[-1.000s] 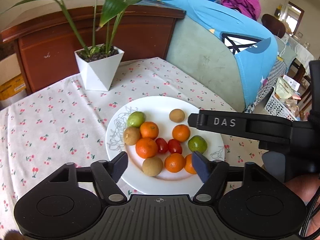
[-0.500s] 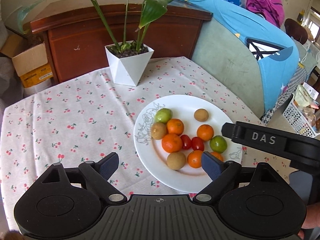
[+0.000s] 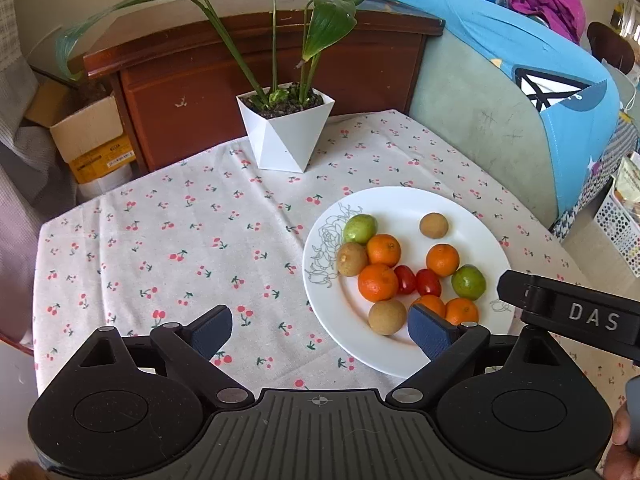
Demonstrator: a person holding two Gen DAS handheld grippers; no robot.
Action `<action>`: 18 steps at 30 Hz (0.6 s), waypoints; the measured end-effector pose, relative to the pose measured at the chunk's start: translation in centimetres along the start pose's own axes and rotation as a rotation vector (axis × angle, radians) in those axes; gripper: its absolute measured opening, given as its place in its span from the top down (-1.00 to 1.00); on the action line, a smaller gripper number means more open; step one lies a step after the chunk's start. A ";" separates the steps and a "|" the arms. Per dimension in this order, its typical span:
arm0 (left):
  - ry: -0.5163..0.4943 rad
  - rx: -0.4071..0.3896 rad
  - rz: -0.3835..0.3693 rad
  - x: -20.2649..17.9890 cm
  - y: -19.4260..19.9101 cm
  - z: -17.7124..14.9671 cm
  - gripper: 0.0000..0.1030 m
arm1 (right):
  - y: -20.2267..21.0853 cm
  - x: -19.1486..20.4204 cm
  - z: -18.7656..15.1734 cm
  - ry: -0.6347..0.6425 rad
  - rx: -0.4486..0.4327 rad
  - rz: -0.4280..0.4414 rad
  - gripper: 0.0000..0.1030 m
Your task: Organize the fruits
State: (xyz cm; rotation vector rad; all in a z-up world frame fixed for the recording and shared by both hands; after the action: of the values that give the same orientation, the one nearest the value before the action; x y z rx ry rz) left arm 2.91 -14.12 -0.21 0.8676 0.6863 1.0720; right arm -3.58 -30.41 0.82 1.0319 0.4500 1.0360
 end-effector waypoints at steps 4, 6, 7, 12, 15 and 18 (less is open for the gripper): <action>0.014 0.014 0.015 0.3 -0.2 -0.2 -0.86 | 0.4 -0.3 -0.3 -0.008 -0.007 -0.009 -0.83; 0.012 0.013 0.021 0.3 -0.2 -0.3 -0.86 | 0.5 -0.5 -0.6 -0.015 -0.006 -0.013 -0.83; 0.012 0.014 0.026 0.4 -0.2 -0.3 -0.86 | 0.5 -0.6 -0.6 -0.018 -0.006 -0.016 -0.84; 0.030 0.008 0.027 0.5 0.0 -0.2 -0.86 | 0.7 -0.7 -1.1 -0.004 -0.006 -0.046 -0.84; 0.036 0.009 0.039 0.7 -0.1 -0.2 -0.86 | 0.6 -0.5 -1.3 0.024 -0.004 -0.062 -0.85; 0.043 0.013 0.048 0.9 -0.2 -0.2 -0.86 | 0.5 -0.4 -1.6 0.048 0.000 -0.084 -0.87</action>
State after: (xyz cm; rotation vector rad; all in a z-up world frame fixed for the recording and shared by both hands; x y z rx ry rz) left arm 3.14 -13.24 -0.54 0.8776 0.7119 1.1331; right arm -5.14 -29.90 0.44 0.9820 0.5286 0.9874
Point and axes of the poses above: each gripper's, at about its wrist camera, not at the fingertips, and y roughly against the way its jaws point, x to its left, z to its top, the point moved 9 cm from there along -y, roughly the way its jaws point, and after that the axes turned 7 degrees about x, right-handed, at the moved point
